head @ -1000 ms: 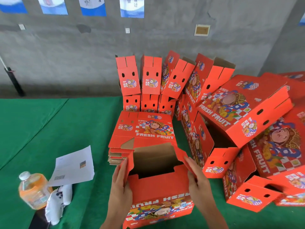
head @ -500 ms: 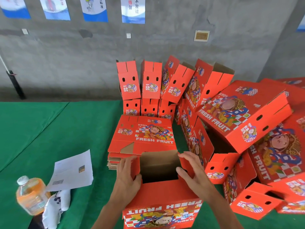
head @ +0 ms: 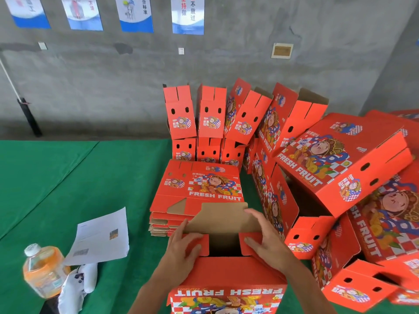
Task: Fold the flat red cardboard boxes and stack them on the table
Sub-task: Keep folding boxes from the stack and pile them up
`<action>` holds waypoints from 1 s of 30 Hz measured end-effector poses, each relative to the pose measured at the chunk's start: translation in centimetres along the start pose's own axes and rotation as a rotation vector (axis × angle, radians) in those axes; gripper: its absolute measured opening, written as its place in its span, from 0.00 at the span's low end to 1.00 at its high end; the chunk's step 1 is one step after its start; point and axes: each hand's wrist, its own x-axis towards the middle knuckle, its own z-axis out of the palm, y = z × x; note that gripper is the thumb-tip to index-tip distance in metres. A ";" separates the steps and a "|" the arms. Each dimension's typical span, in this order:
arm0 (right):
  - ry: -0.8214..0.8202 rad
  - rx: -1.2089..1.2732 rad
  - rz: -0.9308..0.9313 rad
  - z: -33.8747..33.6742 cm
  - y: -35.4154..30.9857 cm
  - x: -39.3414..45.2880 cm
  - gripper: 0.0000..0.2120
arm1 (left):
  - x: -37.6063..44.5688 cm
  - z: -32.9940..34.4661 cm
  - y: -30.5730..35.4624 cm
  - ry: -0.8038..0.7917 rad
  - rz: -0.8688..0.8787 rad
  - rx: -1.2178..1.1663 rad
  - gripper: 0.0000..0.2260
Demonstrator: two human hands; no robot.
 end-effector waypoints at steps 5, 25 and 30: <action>0.117 0.239 0.144 -0.1 0.8 -0.5 0.19 | 0.6 0.0 0.0 0.012 -0.010 -0.130 0.32; 0.114 -0.221 0.144 0.3 -0.3 -0.1 0.18 | 2.2 0.5 1.3 -0.081 -0.210 0.183 0.29; 0.123 0.139 0.653 -1.4 0.7 -1.6 0.36 | 2.4 -0.2 0.2 -0.023 -0.316 0.185 0.21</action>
